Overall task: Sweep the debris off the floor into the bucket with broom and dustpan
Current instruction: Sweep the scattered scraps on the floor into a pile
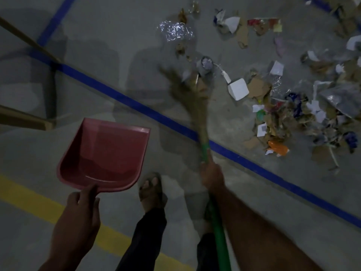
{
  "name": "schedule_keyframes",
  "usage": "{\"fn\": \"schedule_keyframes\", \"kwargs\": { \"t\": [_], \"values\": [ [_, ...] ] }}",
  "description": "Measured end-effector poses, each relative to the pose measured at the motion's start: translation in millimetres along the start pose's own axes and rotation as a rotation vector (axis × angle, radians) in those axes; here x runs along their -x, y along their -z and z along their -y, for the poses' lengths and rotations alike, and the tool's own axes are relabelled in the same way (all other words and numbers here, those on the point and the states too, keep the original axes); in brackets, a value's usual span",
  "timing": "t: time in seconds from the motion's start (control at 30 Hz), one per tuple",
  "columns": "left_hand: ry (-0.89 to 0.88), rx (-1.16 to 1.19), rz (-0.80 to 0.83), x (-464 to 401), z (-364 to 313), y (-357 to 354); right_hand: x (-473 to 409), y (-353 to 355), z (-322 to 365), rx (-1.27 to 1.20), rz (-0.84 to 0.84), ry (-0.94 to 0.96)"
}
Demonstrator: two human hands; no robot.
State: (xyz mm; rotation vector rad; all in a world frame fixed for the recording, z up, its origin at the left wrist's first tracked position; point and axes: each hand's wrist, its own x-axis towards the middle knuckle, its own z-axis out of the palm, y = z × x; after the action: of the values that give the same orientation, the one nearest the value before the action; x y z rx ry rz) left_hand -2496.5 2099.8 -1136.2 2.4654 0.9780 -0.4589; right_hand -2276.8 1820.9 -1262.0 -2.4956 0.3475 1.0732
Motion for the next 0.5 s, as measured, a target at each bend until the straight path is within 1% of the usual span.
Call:
{"fn": "schedule_keyframes", "kwargs": {
  "t": [0.07,0.13,0.2,0.27,0.4,0.47,0.5],
  "values": [
    [-0.026,-0.010,0.006,-14.8,-7.0,4.1,-20.6,36.7,-12.6,-0.111,-0.114,-0.094],
    [-0.047,-0.020,0.007,-28.7,-15.3,4.3,-36.8,74.7,-29.3,-0.148,-0.170,-0.131],
    [-0.067,-0.012,0.018,-45.0,-24.8,5.3,-46.6,115.6,-44.9,-0.107,-0.226,-0.159],
    [-0.088,-0.001,0.024,-54.4,-35.4,6.5,-44.7,150.3,-54.1,-0.073,-0.324,-0.151],
    [-0.129,0.013,0.030,-68.7,-63.6,21.2,2.1,193.0,-49.0,-0.134,-0.451,-0.129],
    [-0.155,0.019,0.027,-70.4,-73.3,30.2,33.8,193.2,-54.8,-0.165,-0.479,-0.078],
    [-0.178,0.022,0.036,-74.2,-79.5,38.6,52.3,197.4,-54.0,-0.177,-0.462,-0.044]
  ]
}}
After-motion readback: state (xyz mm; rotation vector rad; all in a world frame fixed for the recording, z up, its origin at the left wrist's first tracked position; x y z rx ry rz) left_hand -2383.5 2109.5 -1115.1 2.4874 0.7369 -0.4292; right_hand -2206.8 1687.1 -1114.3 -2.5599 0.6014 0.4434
